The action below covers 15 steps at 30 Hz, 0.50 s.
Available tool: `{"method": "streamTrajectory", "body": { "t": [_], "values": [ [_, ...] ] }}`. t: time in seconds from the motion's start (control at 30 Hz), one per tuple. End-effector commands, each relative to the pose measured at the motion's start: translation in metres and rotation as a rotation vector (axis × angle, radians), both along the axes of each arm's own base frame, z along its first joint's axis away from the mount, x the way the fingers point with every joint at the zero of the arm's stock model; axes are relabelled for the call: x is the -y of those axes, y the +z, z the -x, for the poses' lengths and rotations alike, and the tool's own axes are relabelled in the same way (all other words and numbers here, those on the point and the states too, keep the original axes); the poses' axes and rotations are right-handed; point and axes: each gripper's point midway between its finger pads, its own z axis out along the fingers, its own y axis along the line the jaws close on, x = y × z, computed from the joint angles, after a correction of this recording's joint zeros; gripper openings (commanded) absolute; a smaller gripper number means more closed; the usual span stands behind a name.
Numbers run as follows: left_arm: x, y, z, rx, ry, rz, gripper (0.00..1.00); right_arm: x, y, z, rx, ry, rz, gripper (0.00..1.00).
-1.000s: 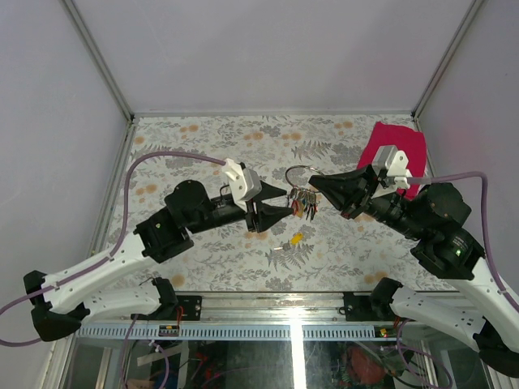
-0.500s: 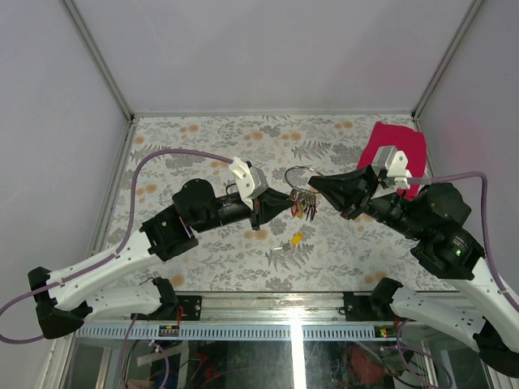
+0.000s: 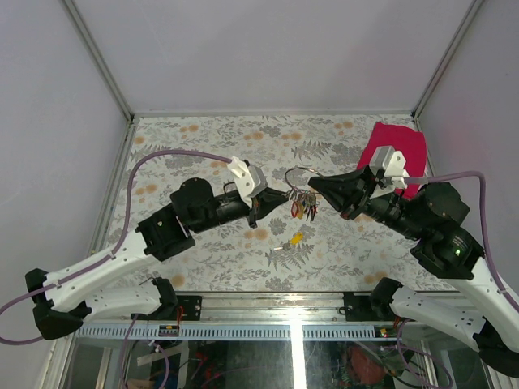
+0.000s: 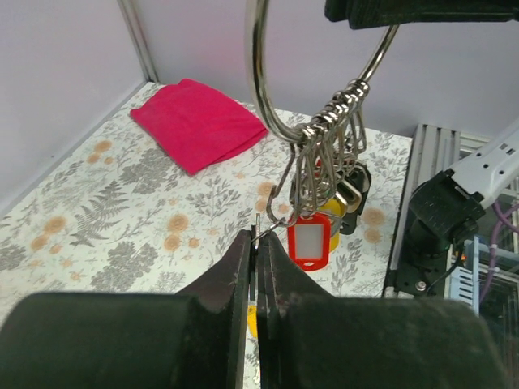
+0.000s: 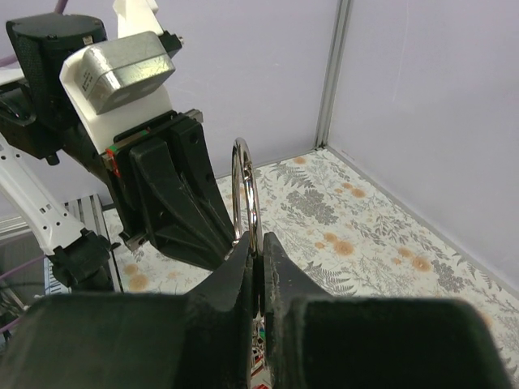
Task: Put the keys on the keyring
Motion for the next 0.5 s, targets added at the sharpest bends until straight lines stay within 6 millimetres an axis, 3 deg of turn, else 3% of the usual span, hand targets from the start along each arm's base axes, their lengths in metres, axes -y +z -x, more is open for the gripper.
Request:
{"method": "streamTrajectory", "body": {
  "t": [0.0, 0.27, 0.47],
  "values": [
    [-0.017, 0.020, -0.008, 0.062, 0.075, -0.020, 0.00, 0.015, 0.036, 0.004, 0.088, -0.042, -0.082, 0.00],
    [-0.038, 0.031, -0.020, 0.125, 0.169, -0.103, 0.00, 0.017, 0.025, 0.000, 0.068, -0.061, -0.047, 0.00],
    [-0.053, 0.054, -0.031, 0.205, 0.243, -0.156, 0.00, 0.012, 0.005, -0.003, 0.026, -0.055, 0.007, 0.00]
  ]
}}
